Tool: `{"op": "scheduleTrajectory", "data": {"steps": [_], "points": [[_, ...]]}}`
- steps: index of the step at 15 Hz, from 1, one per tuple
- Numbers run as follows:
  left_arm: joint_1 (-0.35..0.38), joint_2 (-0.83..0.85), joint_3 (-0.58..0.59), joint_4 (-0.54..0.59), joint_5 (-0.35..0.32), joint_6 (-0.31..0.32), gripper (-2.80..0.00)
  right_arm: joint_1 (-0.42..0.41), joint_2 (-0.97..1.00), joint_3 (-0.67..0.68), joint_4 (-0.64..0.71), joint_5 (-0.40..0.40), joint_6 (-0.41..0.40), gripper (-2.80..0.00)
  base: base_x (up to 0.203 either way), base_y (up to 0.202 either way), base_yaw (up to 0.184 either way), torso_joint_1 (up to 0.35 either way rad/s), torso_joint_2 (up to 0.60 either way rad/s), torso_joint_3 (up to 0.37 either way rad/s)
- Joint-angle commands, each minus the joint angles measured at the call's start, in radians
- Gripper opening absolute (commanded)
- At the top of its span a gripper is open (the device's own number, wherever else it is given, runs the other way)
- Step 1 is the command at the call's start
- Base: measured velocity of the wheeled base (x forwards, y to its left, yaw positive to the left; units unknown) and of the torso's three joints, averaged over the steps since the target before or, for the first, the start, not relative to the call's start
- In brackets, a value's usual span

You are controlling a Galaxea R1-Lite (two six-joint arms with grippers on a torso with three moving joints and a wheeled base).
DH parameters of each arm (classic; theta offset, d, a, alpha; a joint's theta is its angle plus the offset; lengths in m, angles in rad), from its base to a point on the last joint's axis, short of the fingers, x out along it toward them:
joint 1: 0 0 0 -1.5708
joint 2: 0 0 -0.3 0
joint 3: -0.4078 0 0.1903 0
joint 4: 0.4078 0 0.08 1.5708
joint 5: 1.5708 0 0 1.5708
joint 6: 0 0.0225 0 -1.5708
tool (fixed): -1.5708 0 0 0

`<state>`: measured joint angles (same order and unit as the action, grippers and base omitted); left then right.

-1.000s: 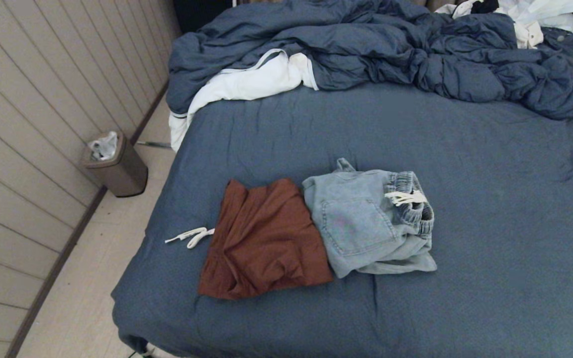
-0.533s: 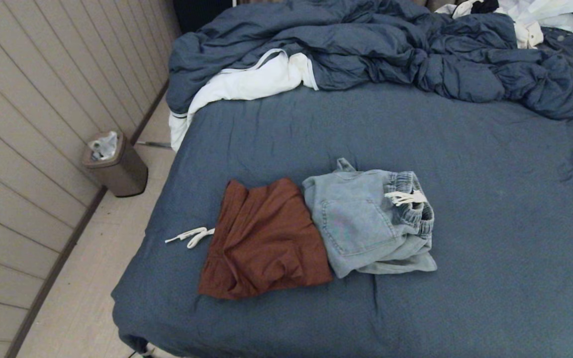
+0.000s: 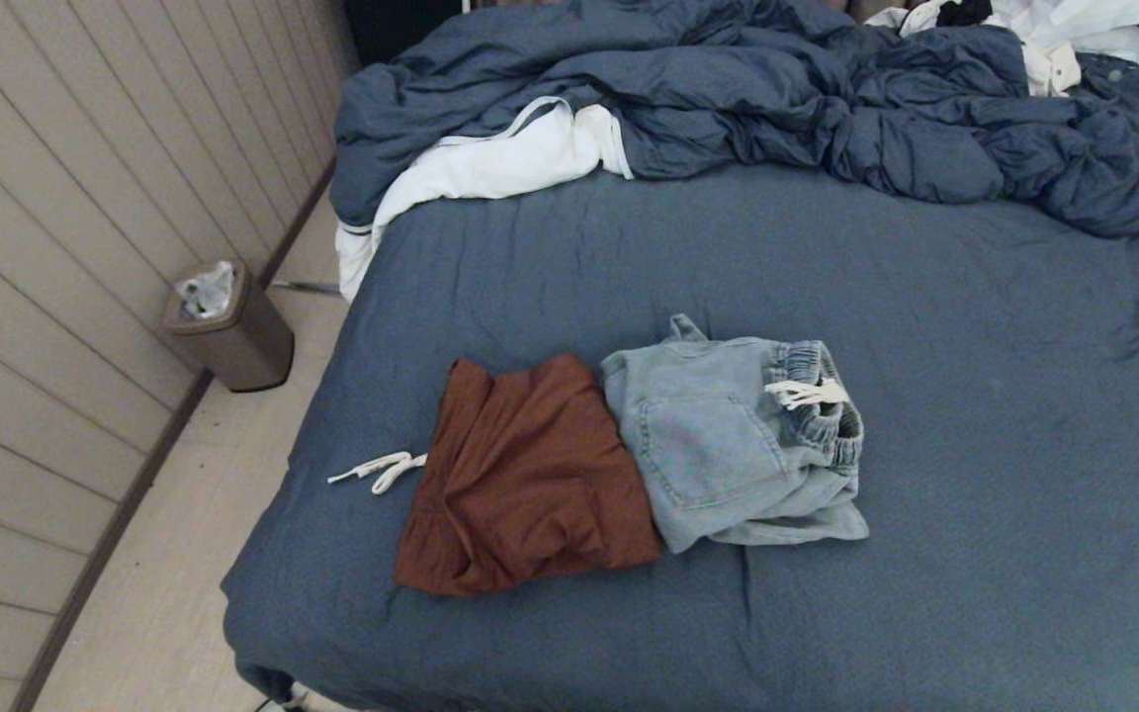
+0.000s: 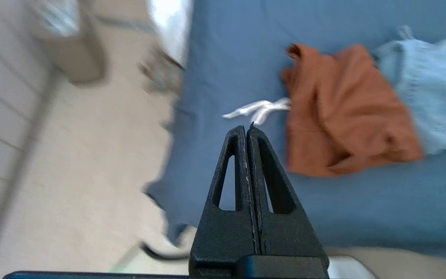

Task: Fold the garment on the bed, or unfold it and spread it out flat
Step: Unford the brown shorts

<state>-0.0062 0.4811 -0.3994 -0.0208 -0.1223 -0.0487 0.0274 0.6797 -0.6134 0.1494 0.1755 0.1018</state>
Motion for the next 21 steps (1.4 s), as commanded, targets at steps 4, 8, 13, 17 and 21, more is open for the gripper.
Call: {"op": "scheduleTrajectory", "data": {"steps": [4, 8, 13, 17, 21], "points": [[-0.052, 0.514, -0.160, -0.050, -0.089, -0.112, -2.80, 0.061, 0.538, -0.198, -0.051, 0.016, 0.048, -2.80, 0.000, 0.000, 0.000, 0.000, 0.00, 0.000], [-0.275, 0.833, -0.302, -0.090, -0.088, -0.269, -2.80, 0.200, 0.878, -0.376, -0.063, 0.008, 0.109, -2.80, 0.000, 0.000, 0.000, 0.000, 0.00, 0.000], [-0.382, 1.033, -0.322, -0.255, -0.052, -0.362, -2.80, 0.501, 1.146, -0.586, -0.067, -0.106, 0.171, -2.80, 0.000, 0.000, 0.000, 0.000, 0.00, 0.000], [-0.379, 1.117, -0.266, -0.369, -0.047, -0.380, -2.80, 0.613, 1.242, -0.624, -0.071, -0.123, 0.176, -2.80, 0.000, 0.000, 0.000, 0.000, 0.00, 0.000], [-0.376, 1.187, -0.191, -0.573, 0.060, -0.410, -2.80, 0.623, 1.346, -0.720, -0.095, -0.129, 0.167, -2.80, 0.000, 0.000, 0.000, 0.000, 0.00, 0.000]]}}
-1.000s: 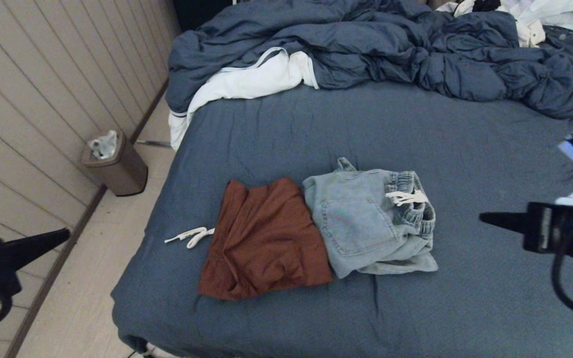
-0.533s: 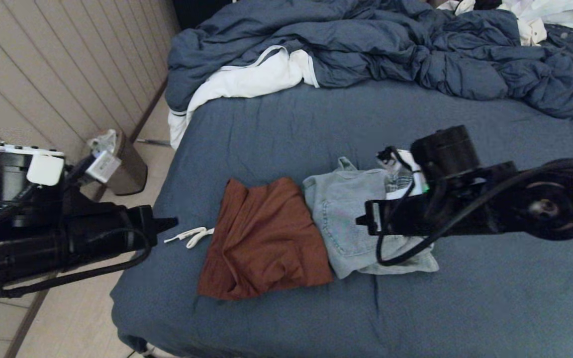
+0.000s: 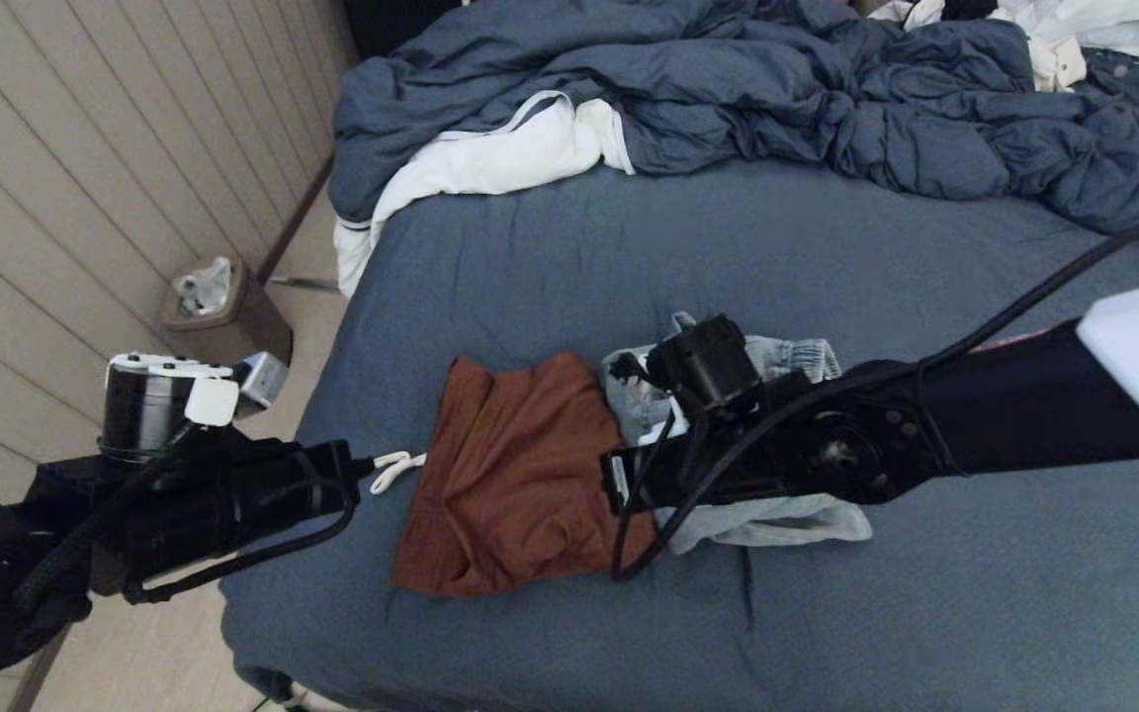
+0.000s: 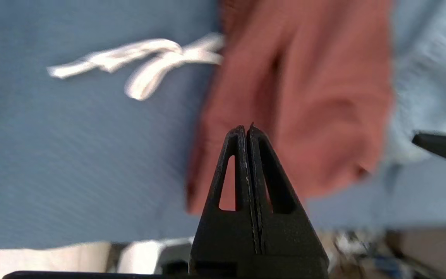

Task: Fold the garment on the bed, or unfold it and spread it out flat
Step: Unford the brown shorts

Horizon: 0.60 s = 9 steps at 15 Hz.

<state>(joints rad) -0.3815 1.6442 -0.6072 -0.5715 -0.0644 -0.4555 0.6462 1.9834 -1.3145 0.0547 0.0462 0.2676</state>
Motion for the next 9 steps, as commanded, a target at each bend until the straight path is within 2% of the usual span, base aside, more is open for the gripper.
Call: {"op": "scheduleTrajectory", "data": {"steps": [1, 5, 9], "points": [[0.000, 0.016, 0.029, -0.054, 0.009, -0.003, -2.80, 0.021, 0.051, -0.048, 0.000, 0.001, -0.001, -2.80, 0.000, 0.000, 0.000, 0.000, 0.00, 0.000], [0.056, -0.031, 0.037, -0.063, 0.011, -0.012, -2.80, 0.121, 0.122, -0.207, 0.008, -0.024, -0.017, -2.80, 0.000, 0.000, 0.000, 0.000, 0.00, 0.000], [0.064, -0.136, 0.086, -0.063, -0.001, -0.009, -2.80, 0.207, 0.224, -0.297, 0.001, -0.113, -0.064, -2.80, 0.000, 0.000, 0.000, 0.000, 0.00, 0.000]]}}
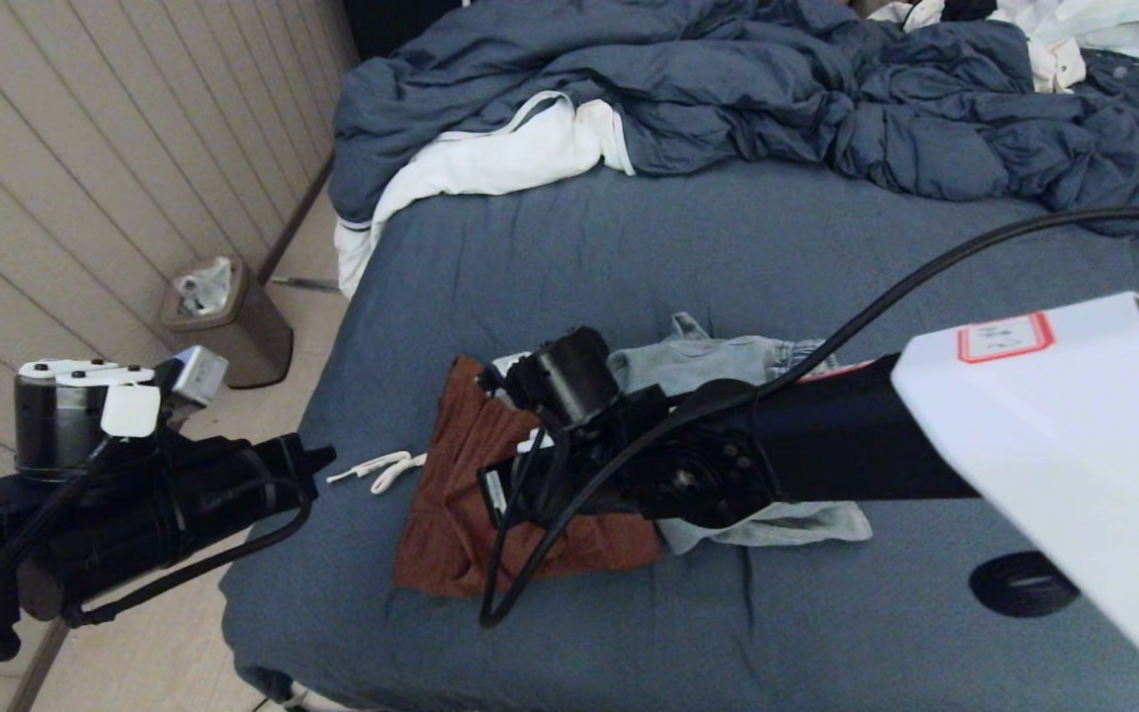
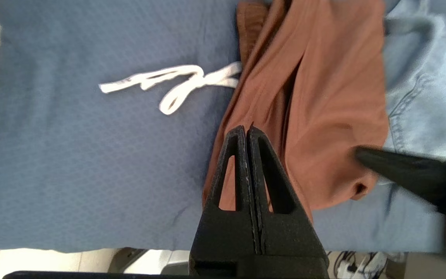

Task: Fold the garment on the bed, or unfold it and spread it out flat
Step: Unford the brown shorts

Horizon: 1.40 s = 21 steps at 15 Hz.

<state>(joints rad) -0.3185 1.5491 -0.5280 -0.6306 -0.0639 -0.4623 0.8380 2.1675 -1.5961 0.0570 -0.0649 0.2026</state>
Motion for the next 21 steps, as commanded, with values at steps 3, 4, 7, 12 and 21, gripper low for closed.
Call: {"op": "scheduleTrajectory", "data": {"steps": [3, 4, 7, 12, 21], "points": [[0.001, 0.003, 0.006, -0.004, -0.004, -0.003, -2.80, 0.034, 0.097, -0.079, -0.011, -0.015, -0.005, 0.00, 0.000, 0.000, 0.000, 0.000, 0.00, 0.000], [0.001, 0.007, 0.006, -0.004, -0.005, -0.003, -2.80, 0.039, 0.122, -0.100, -0.014, -0.048, -0.015, 0.00, 0.000, 0.000, 0.000, 0.000, 0.00, 0.000], [0.001, 0.008, 0.011, -0.004, -0.004, -0.002, -2.80, 0.065, 0.147, -0.104, -0.017, -0.088, -0.032, 0.00, 0.000, 0.000, 0.000, 0.000, 0.00, 0.000], [0.001, 0.015, 0.016, -0.004, -0.004, -0.002, -2.80, 0.073, 0.172, -0.104, -0.054, -0.141, -0.049, 0.00, 0.000, 0.000, 0.000, 0.000, 0.00, 0.000], [-0.001, 0.031, 0.017, -0.006, -0.007, -0.005, -2.80, 0.069, 0.195, -0.110, -0.065, -0.167, -0.077, -2.80, 0.000, 0.000, 0.000, 0.000, 0.00, 0.000]]}}
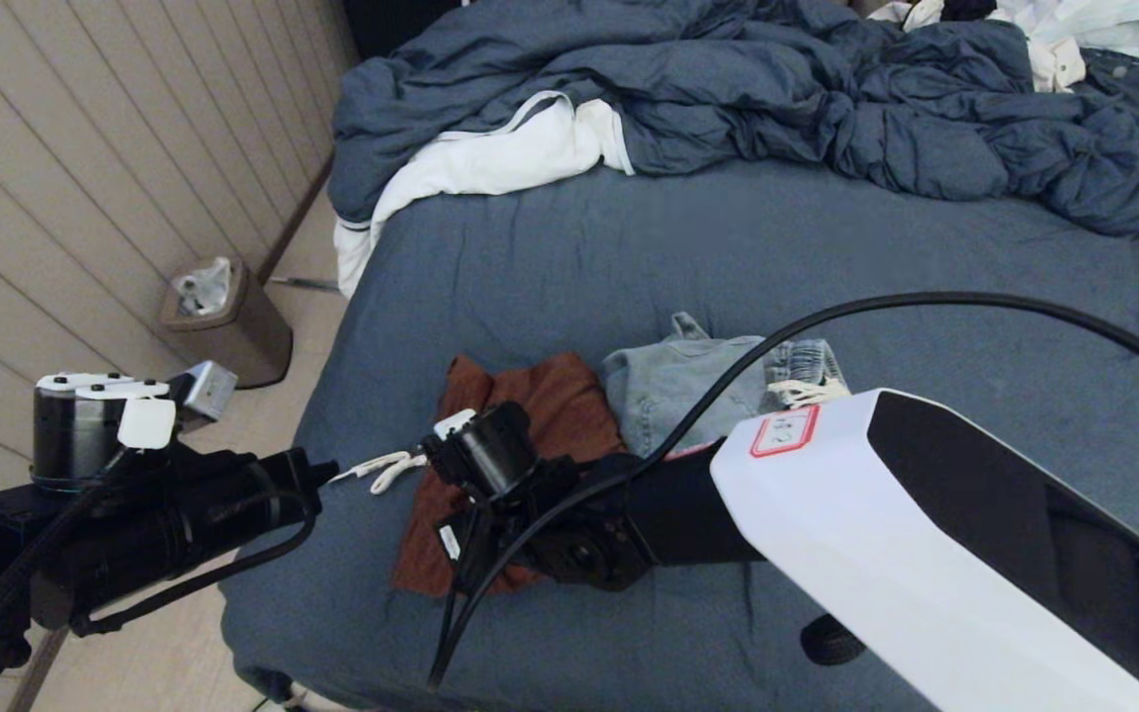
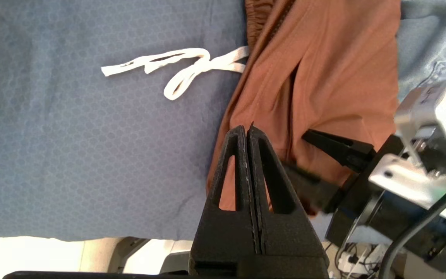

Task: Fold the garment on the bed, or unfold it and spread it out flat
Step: Unford the brown shorts

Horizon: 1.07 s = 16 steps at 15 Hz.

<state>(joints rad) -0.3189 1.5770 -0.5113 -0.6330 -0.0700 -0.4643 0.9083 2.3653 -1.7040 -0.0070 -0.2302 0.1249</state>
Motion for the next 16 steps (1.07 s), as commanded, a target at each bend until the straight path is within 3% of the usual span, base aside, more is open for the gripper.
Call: {"op": "scheduleTrajectory", "data": {"steps": [1, 8, 12, 16], "points": [[0.000, 0.007, 0.000, -0.004, -0.001, -0.004, -2.80, -0.008, -0.011, -0.002, -0.002, -0.001, 0.003, -2.80, 0.000, 0.000, 0.000, 0.000, 0.00, 0.000], [-0.003, 0.024, 0.002, -0.026, -0.001, -0.016, -2.80, -0.070, -0.220, 0.087, -0.085, -0.014, 0.005, -2.80, 0.000, 0.000, 0.000, 0.000, 0.00, 0.000], [-0.006, 0.052, 0.007, -0.039, -0.002, -0.019, -2.80, -0.267, -0.393, 0.207, -0.089, -0.015, -0.002, -2.80, 0.000, 0.000, 0.000, 0.000, 0.00, 0.000], [-0.068, 0.067, 0.026, -0.063, -0.001, -0.036, -2.80, -0.440, -0.494, 0.393, -0.103, -0.008, -0.003, -2.80, 0.000, 0.000, 0.000, 0.000, 0.00, 0.000]]}}
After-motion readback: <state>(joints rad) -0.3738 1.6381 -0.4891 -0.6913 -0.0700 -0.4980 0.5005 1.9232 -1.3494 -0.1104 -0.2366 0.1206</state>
